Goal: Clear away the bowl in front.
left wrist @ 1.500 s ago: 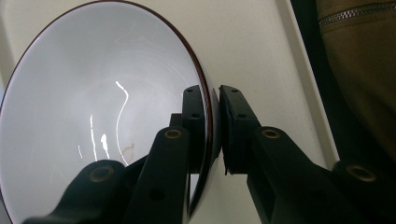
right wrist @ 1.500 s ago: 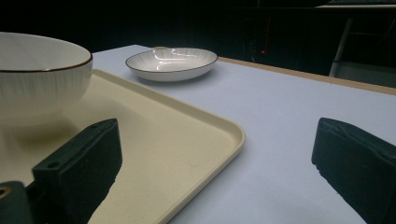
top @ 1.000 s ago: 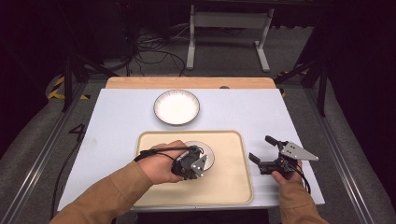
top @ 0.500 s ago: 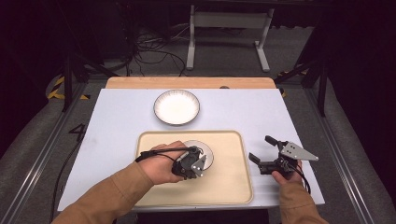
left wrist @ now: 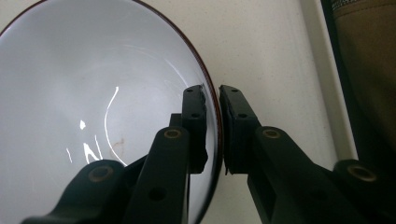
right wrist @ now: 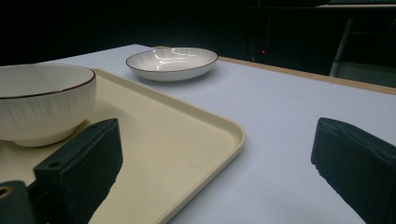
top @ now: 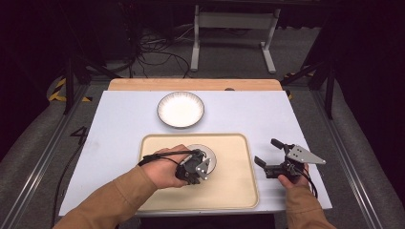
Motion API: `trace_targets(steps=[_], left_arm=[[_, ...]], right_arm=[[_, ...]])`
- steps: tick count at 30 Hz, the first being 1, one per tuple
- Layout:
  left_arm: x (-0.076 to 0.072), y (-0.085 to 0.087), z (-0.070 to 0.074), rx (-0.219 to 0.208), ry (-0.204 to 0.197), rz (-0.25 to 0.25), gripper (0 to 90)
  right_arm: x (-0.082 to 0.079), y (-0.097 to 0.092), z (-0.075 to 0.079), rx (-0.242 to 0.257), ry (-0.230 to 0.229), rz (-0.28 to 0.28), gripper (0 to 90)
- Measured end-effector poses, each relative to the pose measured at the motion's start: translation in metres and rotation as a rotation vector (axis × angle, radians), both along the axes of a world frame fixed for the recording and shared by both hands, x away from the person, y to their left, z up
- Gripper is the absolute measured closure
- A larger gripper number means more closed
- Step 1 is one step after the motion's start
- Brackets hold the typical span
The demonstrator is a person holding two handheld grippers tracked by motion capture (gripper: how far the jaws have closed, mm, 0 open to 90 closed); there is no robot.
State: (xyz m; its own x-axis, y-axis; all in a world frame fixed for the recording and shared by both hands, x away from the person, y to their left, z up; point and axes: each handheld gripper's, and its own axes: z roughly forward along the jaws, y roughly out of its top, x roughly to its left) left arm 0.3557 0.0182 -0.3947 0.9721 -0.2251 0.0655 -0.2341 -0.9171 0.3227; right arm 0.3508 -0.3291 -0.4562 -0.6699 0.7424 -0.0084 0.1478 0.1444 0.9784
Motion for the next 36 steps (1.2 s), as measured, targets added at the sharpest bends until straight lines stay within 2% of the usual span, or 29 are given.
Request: trace_targets(steps=[1,4,8,10,12,13,14,15,16,17,19,20,21,22,23,24,25,26,27,28,31,34,35,36], left_arm=[[0.0,0.0,-0.002,-0.002,0.02,0.0,78.5],[0.0,0.0,-0.003,0.006,0.014,-0.004,75.1],[0.001,0.001,-0.003,-0.009,0.028,0.012,73.7],[0.001,0.001,-0.002,-0.02,0.03,0.06,62.2],[0.001,0.002,-0.002,-0.025,0.024,0.067,53.4],[0.001,0.002,-0.002,-0.032,0.024,0.08,53.4],[0.001,0.002,-0.002,-0.04,0.024,0.092,49.4],[0.001,0.002,-0.001,-0.051,0.03,0.104,41.2],[0.0,0.004,0.0,-0.08,0.034,0.117,38.9],[0.0,0.004,0.0,-0.08,0.034,0.117,35.8],[-0.002,0.006,0.003,-0.113,0.039,0.139,32.7],[-0.002,0.007,0.003,-0.124,0.042,0.144,28.3],[-0.003,0.009,0.005,-0.161,0.049,0.157,20.6],[-0.003,0.009,0.005,-0.161,0.049,0.157,18.6],[-0.005,0.012,0.007,-0.187,0.048,0.169,17.4],[-0.005,0.012,0.007,-0.187,0.048,0.169,15.6],[-0.007,0.014,0.008,-0.225,0.037,0.186,13.8],[-0.007,0.014,0.008,-0.225,0.037,0.186,11.7],[-0.007,0.017,0.011,-0.264,0.023,0.207,9.4],[-0.007,0.017,0.011,-0.264,0.023,0.207,8.3],[-0.008,0.025,0.014,-0.35,0.015,0.259,4.6],[-0.008,0.033,0.015,-0.426,0.023,0.288,5.0],[-0.009,0.039,0.017,-0.48,0.037,0.308,4.7],[-0.009,0.039,0.017,-0.48,0.037,0.308,4.6]], right_arm=[[0.0,0.0,0.0,0.0,0.0,0.0,2.8],[0.0,0.0,0.0,0.0,0.0,0.0,2.9],[0.0,0.0,0.0,0.0,0.002,-0.001,2.9],[0.0,0.0,0.0,0.001,0.003,0.0,2.9],[0.0,0.0,0.0,0.001,0.003,0.0,2.9],[0.0,0.0,0.0,0.001,0.004,0.001,2.9],[0.0,0.0,0.0,0.002,0.004,0.0,2.9],[0.0,0.0,0.0,0.005,0.004,0.0,2.9],[0.0,0.0,0.0,0.005,0.004,-0.001,2.8],[0.0,0.0,0.0,0.004,0.003,0.0,2.8],[0.0,0.0,0.0,0.004,0.003,0.002,2.7],[0.0,0.0,0.0,0.004,0.003,0.003,2.7],[0.0,0.0,0.0,0.004,0.004,0.005,2.7],[0.0,0.0,0.0,0.005,0.005,0.006,2.7],[0.0,0.0,0.0,0.005,0.007,0.008,2.7],[0.0,0.0,0.0,0.005,0.007,0.007,2.7],[0.0,-0.001,0.0,0.005,0.006,0.008,2.6],[0.0,-0.001,0.0,0.005,0.006,0.008,2.6],[0.0,-0.001,0.0,0.006,0.007,0.01,2.6],[0.0,-0.001,0.0,0.006,0.007,0.01,2.6],[0.001,-0.001,0.0,0.008,0.009,0.013,2.5],[0.001,-0.001,0.0,0.009,0.011,0.016,2.5],[0.001,-0.001,0.0,0.01,0.011,0.016,2.3],[0.001,-0.001,0.0,0.01,0.011,0.016,2.3]])
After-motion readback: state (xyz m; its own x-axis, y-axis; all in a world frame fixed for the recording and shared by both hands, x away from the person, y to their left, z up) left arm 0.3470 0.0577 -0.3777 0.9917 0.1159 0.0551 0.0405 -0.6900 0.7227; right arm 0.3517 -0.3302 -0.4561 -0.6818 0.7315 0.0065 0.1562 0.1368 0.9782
